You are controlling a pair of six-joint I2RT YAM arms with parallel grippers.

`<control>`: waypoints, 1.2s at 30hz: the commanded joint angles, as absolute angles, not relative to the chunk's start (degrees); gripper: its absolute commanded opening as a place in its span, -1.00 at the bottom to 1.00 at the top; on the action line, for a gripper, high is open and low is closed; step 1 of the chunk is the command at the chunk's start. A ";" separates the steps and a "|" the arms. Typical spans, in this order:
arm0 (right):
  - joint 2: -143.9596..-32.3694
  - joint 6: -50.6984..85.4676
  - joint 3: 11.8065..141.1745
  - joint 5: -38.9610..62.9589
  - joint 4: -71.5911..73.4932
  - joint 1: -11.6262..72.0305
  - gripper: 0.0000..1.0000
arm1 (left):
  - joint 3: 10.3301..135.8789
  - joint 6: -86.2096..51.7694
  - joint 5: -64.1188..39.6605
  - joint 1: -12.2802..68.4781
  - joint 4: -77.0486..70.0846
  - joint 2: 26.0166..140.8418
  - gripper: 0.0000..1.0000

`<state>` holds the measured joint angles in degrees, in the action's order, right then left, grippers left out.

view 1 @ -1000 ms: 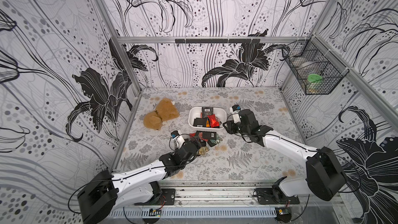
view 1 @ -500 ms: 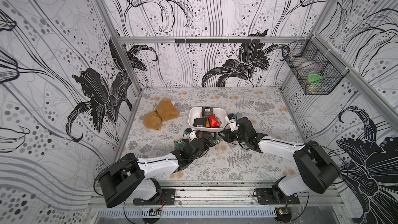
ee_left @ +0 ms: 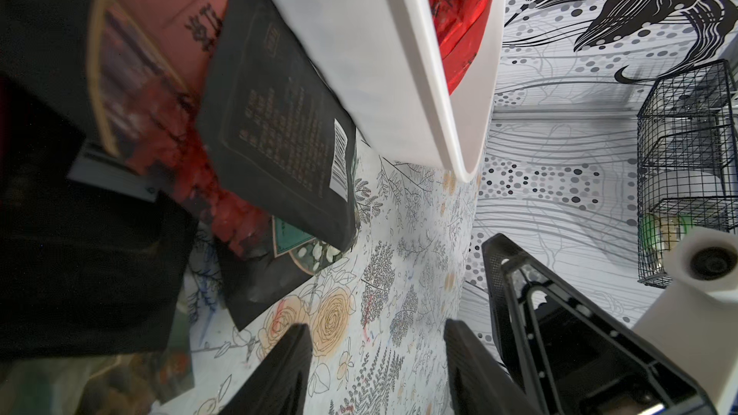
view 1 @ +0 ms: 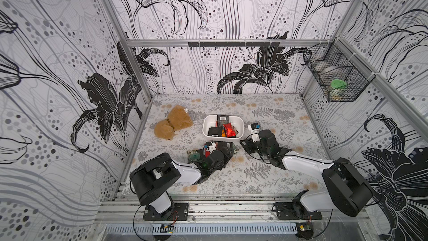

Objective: Put the tea bags into the storage box
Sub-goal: Pick up the tea bag from the center of the board.

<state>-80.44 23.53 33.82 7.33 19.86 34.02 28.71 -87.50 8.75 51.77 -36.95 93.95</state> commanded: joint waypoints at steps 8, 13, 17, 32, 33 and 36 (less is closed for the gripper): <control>-79.37 24.58 33.03 5.29 21.16 34.16 -0.25 | 34.46 -90.22 13.26 51.99 -37.22 99.79 -0.02; -79.04 24.41 32.79 4.83 21.16 34.19 -0.26 | 34.81 -91.28 14.49 51.97 -35.56 100.46 -0.02; -79.01 24.42 32.78 4.56 21.02 34.15 -0.26 | 35.14 -91.59 16.45 52.02 -33.75 100.42 -0.02; -78.92 24.09 32.71 4.13 21.05 34.18 -0.26 | 38.32 -91.62 18.21 50.20 -31.80 103.08 -0.17; -78.94 24.08 32.82 4.13 20.97 34.17 -0.26 | 38.19 -92.17 18.44 49.95 -31.56 103.14 -0.17; -78.70 24.06 32.70 4.13 21.17 34.23 -0.26 | 38.06 -92.40 18.54 49.59 -32.13 103.53 -0.22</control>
